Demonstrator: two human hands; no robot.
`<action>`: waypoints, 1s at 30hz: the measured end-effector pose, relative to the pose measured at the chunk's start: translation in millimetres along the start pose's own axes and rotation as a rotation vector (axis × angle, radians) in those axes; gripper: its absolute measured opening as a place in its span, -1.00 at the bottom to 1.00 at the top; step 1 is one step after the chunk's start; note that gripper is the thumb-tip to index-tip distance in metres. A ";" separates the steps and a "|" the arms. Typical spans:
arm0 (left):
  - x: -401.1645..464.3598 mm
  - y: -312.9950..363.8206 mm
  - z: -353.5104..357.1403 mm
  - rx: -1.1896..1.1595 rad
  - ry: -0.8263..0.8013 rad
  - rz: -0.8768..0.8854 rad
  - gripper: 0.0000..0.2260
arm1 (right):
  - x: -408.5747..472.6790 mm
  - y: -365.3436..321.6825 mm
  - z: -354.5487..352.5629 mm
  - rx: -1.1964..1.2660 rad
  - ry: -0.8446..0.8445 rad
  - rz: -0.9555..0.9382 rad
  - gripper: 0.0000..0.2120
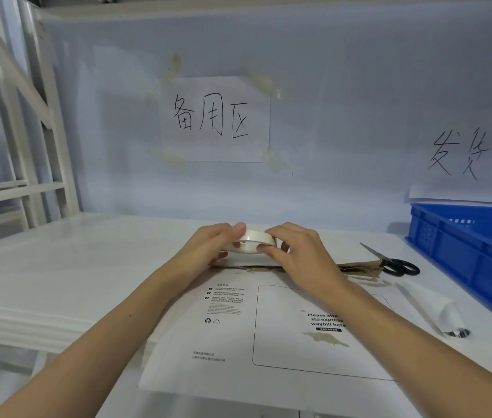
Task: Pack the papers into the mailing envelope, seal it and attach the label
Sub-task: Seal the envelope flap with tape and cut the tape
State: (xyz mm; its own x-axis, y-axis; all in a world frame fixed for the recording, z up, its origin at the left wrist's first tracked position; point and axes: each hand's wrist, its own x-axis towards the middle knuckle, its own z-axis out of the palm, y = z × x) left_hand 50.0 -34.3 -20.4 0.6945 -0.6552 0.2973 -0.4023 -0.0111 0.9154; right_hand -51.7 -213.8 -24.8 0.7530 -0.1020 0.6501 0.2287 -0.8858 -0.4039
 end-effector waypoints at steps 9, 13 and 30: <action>-1.6 3.8 3.1 0.024 0.004 0.019 -0.72 | -1.1 -6.6 -1.9 -0.045 0.012 -0.023 -0.85; -2.8 5.9 1.9 -0.007 -0.015 0.023 -0.71 | -0.2 -5.1 -2.2 -0.037 0.056 -0.011 -0.83; -1.6 8.9 0.3 -0.357 0.028 -0.066 -0.73 | 4.1 -2.4 -2.3 0.130 -0.016 0.099 -0.64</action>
State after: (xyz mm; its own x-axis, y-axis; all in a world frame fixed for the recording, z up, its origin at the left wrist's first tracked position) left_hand 45.1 -33.6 -12.9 0.7305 -0.6406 0.2367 -0.1255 0.2149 0.9685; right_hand -50.6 -213.1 -19.7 0.7851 -0.1784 0.5931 0.2298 -0.8054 -0.5464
